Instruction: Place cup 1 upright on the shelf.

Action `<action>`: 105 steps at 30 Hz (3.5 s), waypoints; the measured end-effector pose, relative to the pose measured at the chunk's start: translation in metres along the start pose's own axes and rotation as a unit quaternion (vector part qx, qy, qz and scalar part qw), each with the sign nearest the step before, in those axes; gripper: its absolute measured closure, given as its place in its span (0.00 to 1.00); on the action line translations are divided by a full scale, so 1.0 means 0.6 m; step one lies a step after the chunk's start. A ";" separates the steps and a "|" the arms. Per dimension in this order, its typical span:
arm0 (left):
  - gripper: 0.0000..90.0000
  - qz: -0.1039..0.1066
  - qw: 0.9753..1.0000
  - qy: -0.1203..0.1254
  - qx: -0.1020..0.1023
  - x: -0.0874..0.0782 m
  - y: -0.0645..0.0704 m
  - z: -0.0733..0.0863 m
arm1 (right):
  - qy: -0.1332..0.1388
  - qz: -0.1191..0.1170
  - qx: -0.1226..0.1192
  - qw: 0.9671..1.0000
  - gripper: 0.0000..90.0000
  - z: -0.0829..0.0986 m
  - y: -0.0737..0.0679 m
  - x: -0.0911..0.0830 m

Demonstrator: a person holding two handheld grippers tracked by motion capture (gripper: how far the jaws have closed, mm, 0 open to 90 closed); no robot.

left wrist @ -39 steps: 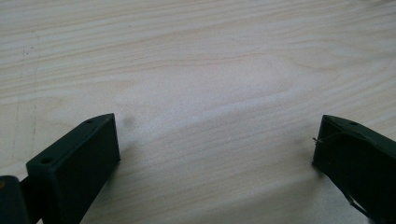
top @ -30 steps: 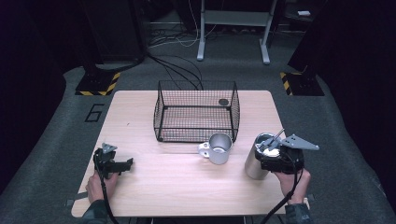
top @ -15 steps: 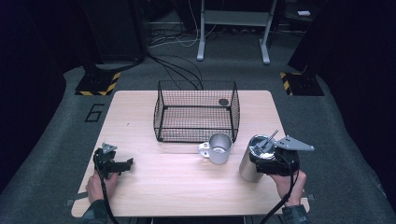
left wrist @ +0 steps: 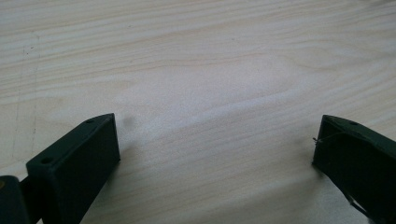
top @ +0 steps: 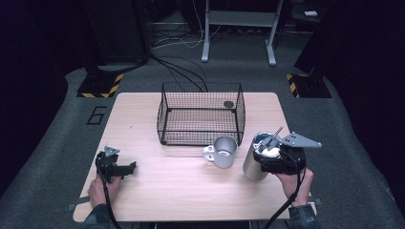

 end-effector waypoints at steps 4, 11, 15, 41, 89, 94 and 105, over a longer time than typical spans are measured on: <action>0.00 0.000 1.000 0.000 -0.001 0.000 0.000 0.000 | 0.002 -0.001 -0.002 1.000 0.04 -0.012 -0.001 0.001; 0.00 -0.004 1.000 0.004 0.001 0.001 -0.001 0.000 | 0.006 -0.002 -0.008 1.000 0.04 -0.035 -0.001 0.002; 0.00 -0.003 1.000 0.004 0.001 0.001 -0.001 -0.001 | 0.009 -0.004 -0.009 1.000 0.04 -0.044 -0.002 0.003; 0.00 0.001 1.000 -0.003 0.001 -0.001 0.000 0.000 | 0.024 -0.012 -0.032 0.999 0.04 -0.117 -0.008 0.028; 0.00 -0.001 1.000 -0.001 0.001 0.000 -0.001 0.000 | 0.018 -0.074 -0.073 0.994 0.04 -0.216 -0.076 0.155; 0.00 -0.001 1.000 -0.002 0.001 0.000 0.000 0.000 | 0.016 -0.078 -0.073 0.994 0.04 -0.221 -0.081 0.172; 0.00 -0.001 1.000 -0.002 0.000 0.000 0.000 0.000 | 0.018 -0.084 -0.066 0.994 0.04 -0.233 -0.092 0.210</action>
Point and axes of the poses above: each handheld gripper's, and its own axes: x roughly forward along the jaws, z roughly out of its underside, y roughly to its right, the point moved 9 cm from there along x, roughly forward along the jaws, and after that the axes turned 15 degrees about y, right-handed, at the moved point
